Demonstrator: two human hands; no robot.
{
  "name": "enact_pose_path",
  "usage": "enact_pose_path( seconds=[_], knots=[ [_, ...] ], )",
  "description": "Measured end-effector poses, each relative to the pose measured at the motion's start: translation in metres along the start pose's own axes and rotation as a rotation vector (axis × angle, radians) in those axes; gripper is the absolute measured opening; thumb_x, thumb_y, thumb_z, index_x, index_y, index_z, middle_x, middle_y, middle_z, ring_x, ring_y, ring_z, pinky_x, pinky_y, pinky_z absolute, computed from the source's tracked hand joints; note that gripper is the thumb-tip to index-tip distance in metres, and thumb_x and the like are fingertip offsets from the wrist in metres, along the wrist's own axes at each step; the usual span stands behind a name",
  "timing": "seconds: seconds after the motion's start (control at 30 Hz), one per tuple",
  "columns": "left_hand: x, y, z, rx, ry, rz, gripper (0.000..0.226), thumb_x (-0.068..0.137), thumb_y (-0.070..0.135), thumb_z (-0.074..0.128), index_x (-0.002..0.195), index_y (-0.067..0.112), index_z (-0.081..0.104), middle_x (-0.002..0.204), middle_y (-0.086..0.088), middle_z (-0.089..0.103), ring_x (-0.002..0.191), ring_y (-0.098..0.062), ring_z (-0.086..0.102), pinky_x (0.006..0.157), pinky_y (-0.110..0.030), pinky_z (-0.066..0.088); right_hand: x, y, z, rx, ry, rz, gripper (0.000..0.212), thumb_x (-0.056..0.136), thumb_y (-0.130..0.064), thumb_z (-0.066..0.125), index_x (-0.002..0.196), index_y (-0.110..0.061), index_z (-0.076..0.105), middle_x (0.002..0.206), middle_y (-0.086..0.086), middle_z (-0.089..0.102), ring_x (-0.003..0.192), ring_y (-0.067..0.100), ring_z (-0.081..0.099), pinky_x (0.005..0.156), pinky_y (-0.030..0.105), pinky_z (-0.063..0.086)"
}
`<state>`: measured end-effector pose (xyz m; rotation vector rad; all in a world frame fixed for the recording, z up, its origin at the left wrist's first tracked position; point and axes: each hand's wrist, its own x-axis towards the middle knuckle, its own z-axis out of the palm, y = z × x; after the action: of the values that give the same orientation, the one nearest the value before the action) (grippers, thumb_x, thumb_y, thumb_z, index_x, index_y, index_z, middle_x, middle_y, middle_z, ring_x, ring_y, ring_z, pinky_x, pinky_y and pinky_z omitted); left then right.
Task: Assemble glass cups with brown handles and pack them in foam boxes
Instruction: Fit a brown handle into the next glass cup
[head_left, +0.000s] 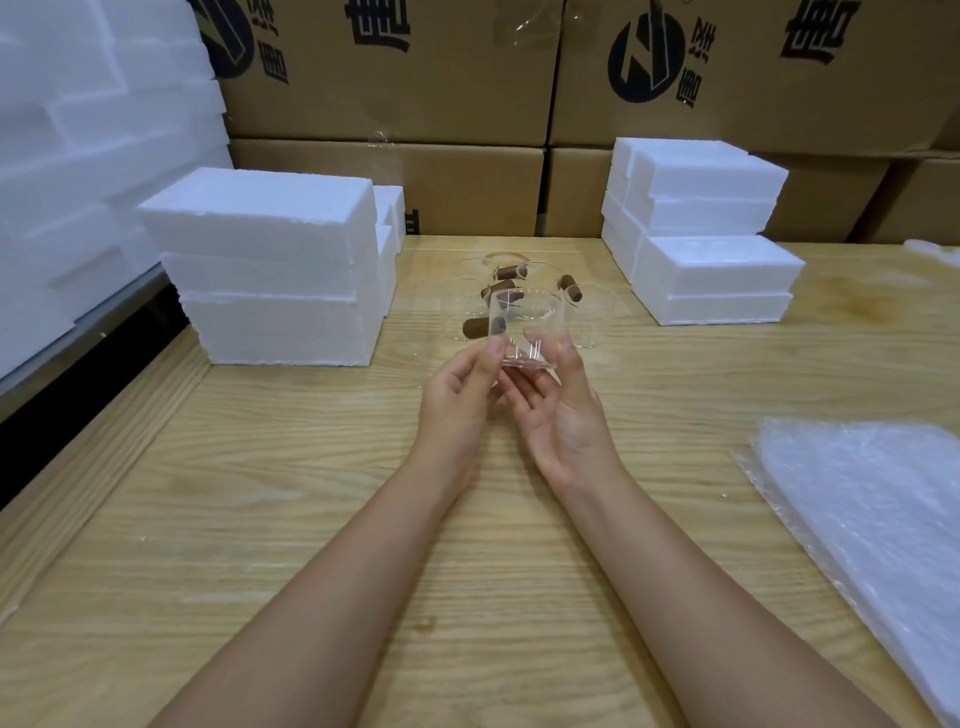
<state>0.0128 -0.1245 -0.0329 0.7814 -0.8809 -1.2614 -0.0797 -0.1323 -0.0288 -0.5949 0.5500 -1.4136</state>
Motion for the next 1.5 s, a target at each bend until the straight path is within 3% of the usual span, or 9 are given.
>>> enact_pose_path(
  seconds=[0.17, 0.33, 0.5, 0.73, 0.83, 1.03, 1.2, 1.37, 1.5],
  knots=[
    [0.0007, -0.0016, -0.0012, 0.025, 0.008, 0.064, 0.046, 0.069, 0.041, 0.066, 0.104, 0.011, 0.067, 0.094, 0.002, 0.075, 0.092, -0.009, 0.069, 0.083, -0.021, 0.054, 0.0010, 0.0004, -0.0027, -0.100, 0.000, -0.035, 0.049, 0.076, -0.042, 0.060, 0.110, -0.007, 0.063, 0.097, 0.004, 0.067, 0.090, 0.016, 0.061, 0.087, 0.030, 0.049],
    [0.0033, -0.0038, -0.0057, 0.053, 0.028, 0.102, 0.038, 0.073, 0.037, 0.067, 0.102, 0.013, 0.068, 0.096, 0.001, 0.075, 0.099, -0.014, 0.069, 0.092, -0.025, 0.052, 0.0014, -0.0003, -0.0030, -0.071, 0.070, -0.131, 0.029, 0.086, -0.029, 0.067, 0.110, -0.016, 0.056, 0.081, -0.004, 0.067, 0.084, 0.015, 0.064, 0.083, 0.030, 0.052],
    [0.0031, -0.0074, -0.0043, 0.123, 0.035, 0.161, 0.034, 0.066, 0.030, 0.074, 0.097, 0.020, 0.066, 0.091, 0.009, 0.075, 0.093, -0.005, 0.070, 0.079, -0.016, 0.052, -0.0001, 0.0016, 0.0056, -0.247, 0.111, -0.217, 0.060, 0.062, -0.035, 0.087, 0.106, -0.022, 0.048, 0.108, 0.005, 0.056, 0.102, 0.018, 0.062, 0.089, 0.029, 0.051],
    [0.0028, -0.0073, -0.0053, 0.142, 0.029, 0.218, 0.040, 0.070, 0.031, 0.075, 0.104, 0.014, 0.063, 0.103, 0.001, 0.071, 0.101, -0.007, 0.067, 0.086, -0.020, 0.051, 0.0000, -0.0065, 0.0026, -0.022, 0.004, -0.137, 0.028, 0.074, -0.026, 0.067, 0.096, -0.012, 0.055, 0.083, 0.000, 0.065, 0.077, 0.015, 0.064, 0.076, 0.026, 0.056],
    [0.0037, -0.0064, -0.0045, 0.083, 0.031, 0.122, 0.049, 0.076, 0.043, 0.072, 0.108, 0.007, 0.064, 0.105, -0.002, 0.071, 0.110, -0.020, 0.064, 0.097, -0.031, 0.049, -0.0018, -0.0076, 0.0002, -0.016, -0.052, -0.070, 0.033, 0.079, -0.031, 0.062, 0.103, -0.009, 0.060, 0.095, 0.007, 0.067, 0.089, 0.019, 0.066, 0.086, 0.031, 0.054],
    [-0.0011, -0.0061, -0.0030, 0.205, -0.102, 0.088, 0.024, 0.078, 0.036, 0.062, 0.097, 0.024, 0.069, 0.094, 0.014, 0.074, 0.096, -0.002, 0.067, 0.084, -0.019, 0.051, -0.0001, -0.0035, -0.0010, -0.165, -0.021, -0.043, 0.053, 0.077, -0.048, 0.054, 0.112, -0.010, 0.064, 0.099, 0.001, 0.069, 0.101, 0.017, 0.062, 0.090, 0.032, 0.048],
    [-0.0011, -0.0035, -0.0007, 0.231, -0.053, 0.131, 0.026, 0.091, 0.015, 0.059, 0.112, 0.000, 0.062, 0.085, 0.027, 0.071, 0.087, 0.007, 0.067, 0.072, -0.010, 0.049, -0.0001, -0.0027, -0.0001, -0.240, 0.029, -0.044, 0.054, 0.076, -0.051, 0.051, 0.114, -0.015, 0.063, 0.102, 0.001, 0.058, 0.098, 0.016, 0.058, 0.085, 0.029, 0.048],
    [-0.0004, -0.0052, -0.0003, 0.234, 0.034, 0.138, 0.017, 0.081, 0.016, 0.070, 0.097, 0.016, 0.065, 0.097, 0.006, 0.073, 0.096, -0.005, 0.068, 0.077, -0.012, 0.050, -0.0003, -0.0052, -0.0010, -0.183, 0.036, -0.114, 0.053, 0.074, -0.043, 0.061, 0.120, -0.018, 0.054, 0.091, -0.007, 0.059, 0.078, 0.003, 0.062, 0.077, 0.022, 0.050],
    [-0.0019, -0.0061, 0.0009, 0.254, 0.022, 0.148, 0.022, 0.077, 0.013, 0.073, 0.096, 0.019, 0.065, 0.097, 0.002, 0.070, 0.089, 0.001, 0.068, 0.075, -0.011, 0.050, -0.0003, -0.0054, -0.0001, -0.178, 0.019, -0.106, 0.050, 0.071, -0.036, 0.067, 0.114, -0.015, 0.053, 0.089, -0.007, 0.058, 0.081, 0.008, 0.061, 0.083, 0.027, 0.047]
  ],
)
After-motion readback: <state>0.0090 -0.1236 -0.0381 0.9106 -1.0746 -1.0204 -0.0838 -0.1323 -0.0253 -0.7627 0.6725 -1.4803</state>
